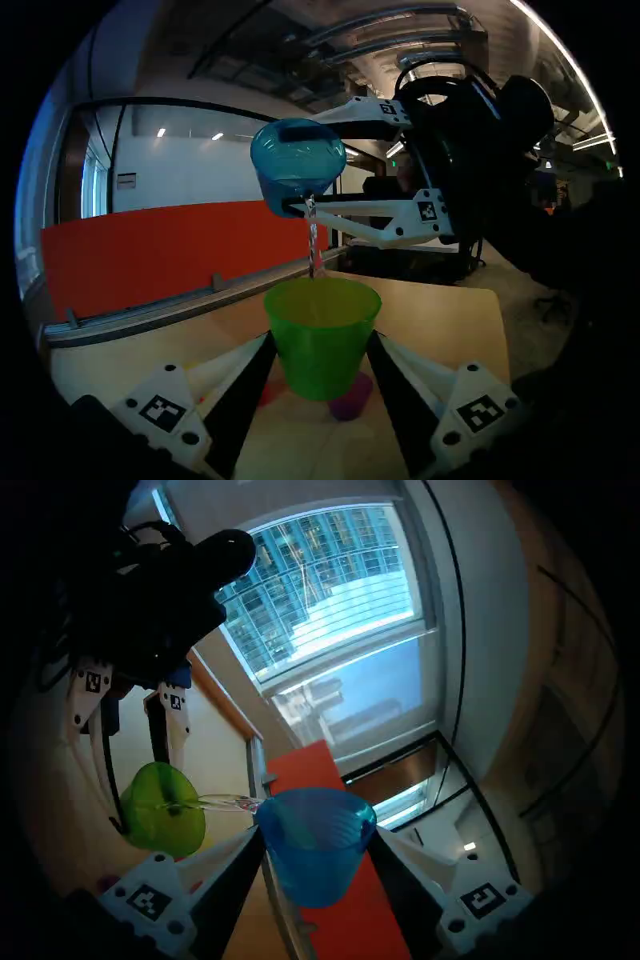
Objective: Pour water
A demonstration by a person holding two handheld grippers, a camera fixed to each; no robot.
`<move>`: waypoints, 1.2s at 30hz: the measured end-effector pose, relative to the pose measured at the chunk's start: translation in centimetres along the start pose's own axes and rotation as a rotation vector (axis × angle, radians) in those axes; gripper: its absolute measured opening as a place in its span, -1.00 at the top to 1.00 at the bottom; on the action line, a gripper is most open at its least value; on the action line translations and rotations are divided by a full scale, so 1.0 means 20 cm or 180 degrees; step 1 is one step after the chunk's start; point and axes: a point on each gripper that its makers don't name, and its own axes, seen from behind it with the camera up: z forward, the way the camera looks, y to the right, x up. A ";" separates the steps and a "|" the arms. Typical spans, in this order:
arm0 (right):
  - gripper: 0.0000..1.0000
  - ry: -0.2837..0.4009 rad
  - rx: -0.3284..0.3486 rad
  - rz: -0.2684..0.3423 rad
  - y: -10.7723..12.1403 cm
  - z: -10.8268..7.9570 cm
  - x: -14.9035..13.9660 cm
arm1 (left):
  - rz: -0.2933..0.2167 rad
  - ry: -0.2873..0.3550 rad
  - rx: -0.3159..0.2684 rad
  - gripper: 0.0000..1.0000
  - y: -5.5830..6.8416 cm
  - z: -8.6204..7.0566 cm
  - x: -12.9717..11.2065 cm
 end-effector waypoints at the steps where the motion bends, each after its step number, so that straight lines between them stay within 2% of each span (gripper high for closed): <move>1: -0.78 0.0001 -0.0004 -0.0014 0.00 0.00 0.00 | 0.0000 -0.0001 -0.0002 -0.60 0.00 0.00 0.00; 36: -0.78 -0.0014 -0.0124 -0.0657 0.09 0.01 0.02 | 0.0007 -0.0006 -0.0021 -0.59 0.01 0.01 0.00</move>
